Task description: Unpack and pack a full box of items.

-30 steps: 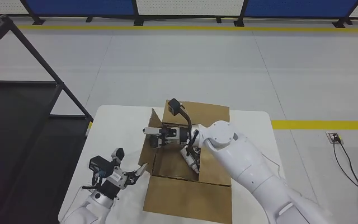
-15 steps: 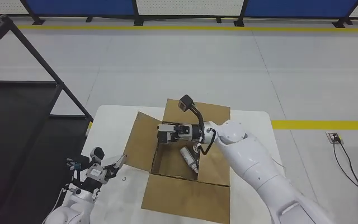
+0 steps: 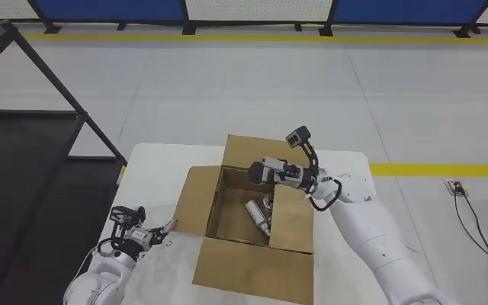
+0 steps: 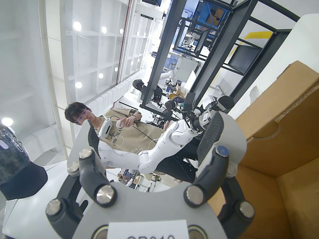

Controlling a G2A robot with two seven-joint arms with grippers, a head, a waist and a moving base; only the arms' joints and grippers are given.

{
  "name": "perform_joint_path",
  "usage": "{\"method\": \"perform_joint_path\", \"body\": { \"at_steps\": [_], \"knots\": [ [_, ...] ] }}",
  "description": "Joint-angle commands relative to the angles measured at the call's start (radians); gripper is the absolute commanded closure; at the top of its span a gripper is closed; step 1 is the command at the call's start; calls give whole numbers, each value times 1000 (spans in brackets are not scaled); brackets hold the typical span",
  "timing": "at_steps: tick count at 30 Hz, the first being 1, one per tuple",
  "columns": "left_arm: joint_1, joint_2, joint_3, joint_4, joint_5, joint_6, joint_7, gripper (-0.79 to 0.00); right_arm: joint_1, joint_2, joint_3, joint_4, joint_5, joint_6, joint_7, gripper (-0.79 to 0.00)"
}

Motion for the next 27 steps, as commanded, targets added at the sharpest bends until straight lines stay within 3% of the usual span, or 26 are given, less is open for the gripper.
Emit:
{"method": "perform_joint_path", "body": {
  "at_steps": [1, 16, 27],
  "knots": [
    [-4, 2, 3, 4, 16, -11, -1, -785, -21, 10, 23, -26, -8, 8, -1, -785],
    [23, 9, -13, -38, 34, -10, 31, -785, -82, 37, 75, -128, -41, 68, -21, -785],
    [107, 18, -96, -249, 44, 5, 97, -785, -123, 61, 99, -196, -152, 78, -10, -785]
  ]
}}
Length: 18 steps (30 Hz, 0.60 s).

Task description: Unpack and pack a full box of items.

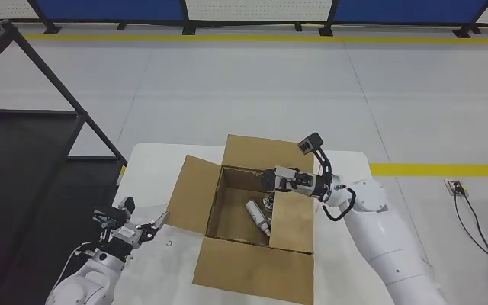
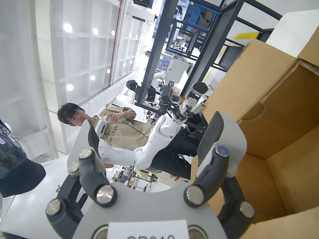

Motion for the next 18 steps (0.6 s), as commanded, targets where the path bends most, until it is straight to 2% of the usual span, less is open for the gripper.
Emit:
{"method": "perform_joint_path", "body": {
  "at_steps": [1, 5, 11, 15, 18],
  "knots": [
    [14, 1, -9, -47, 15, 10, 11, -785, -19, 6, 9, -28, -21, 0, -7, -785],
    [41, 1, -23, -154, 24, 20, 40, -785, -70, 22, 42, -93, -59, -4, -20, -785],
    [72, 3, -17, -303, 33, -16, 31, -785, -176, 54, 137, -216, -88, -20, -40, -785],
    [51, 3, 48, -351, 36, -53, -17, -785, -263, 72, 217, -301, -107, -64, -120, -785],
    [-14, 1, 120, -343, -42, -103, -103, -785, -343, 84, 280, -378, -142, -101, -203, -785]
  ]
}}
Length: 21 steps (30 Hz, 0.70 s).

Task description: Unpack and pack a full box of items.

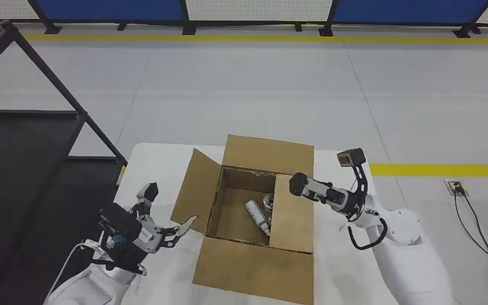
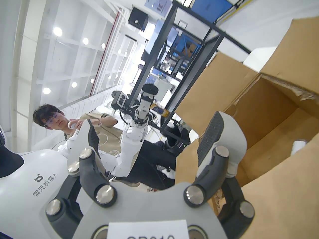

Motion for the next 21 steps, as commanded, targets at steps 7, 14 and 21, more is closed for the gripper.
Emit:
{"method": "perform_joint_path", "body": {
  "at_steps": [7, 14, 21],
  "knots": [
    [-247, -20, 271, 106, -102, 11, -247, -785, -241, 25, 167, -190, -77, -86, -173, -785],
    [-420, -49, 447, 249, -172, 85, -415, -785, -326, 31, 212, -226, -81, -87, -231, -785],
    [-420, -49, 447, 249, -172, 85, -415, -785, -326, 31, 212, -226, -81, -87, -231, -785]
  ]
}}
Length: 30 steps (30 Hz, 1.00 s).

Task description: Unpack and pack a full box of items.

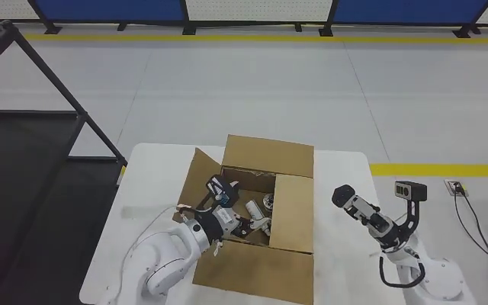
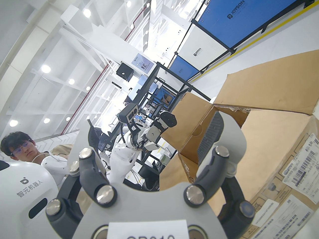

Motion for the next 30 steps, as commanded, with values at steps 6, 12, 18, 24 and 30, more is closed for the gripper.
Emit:
{"method": "perform_joint_path", "body": {
  "at_steps": [6, 12, 18, 24, 30],
  "knots": [
    [8, -1, -14, 50, -86, 1, -4, -785, -2, 0, -3, -6, -2, 6, -5, -785],
    [-72, -13, 14, 199, -298, -27, -99, -785, -20, 5, -3, -41, -48, 18, -39, -785],
    [-169, -28, 49, 371, -518, -52, -197, -785, -79, 12, 42, -64, -68, -9, -85, -785],
    [-251, -44, 92, 511, -702, -81, -294, -785, -140, 18, 89, -92, -61, -29, -129, -785],
    [-324, -69, 169, 611, -839, -105, -373, -785, -184, 22, 111, -123, -53, -45, -155, -785]
  ]
}}
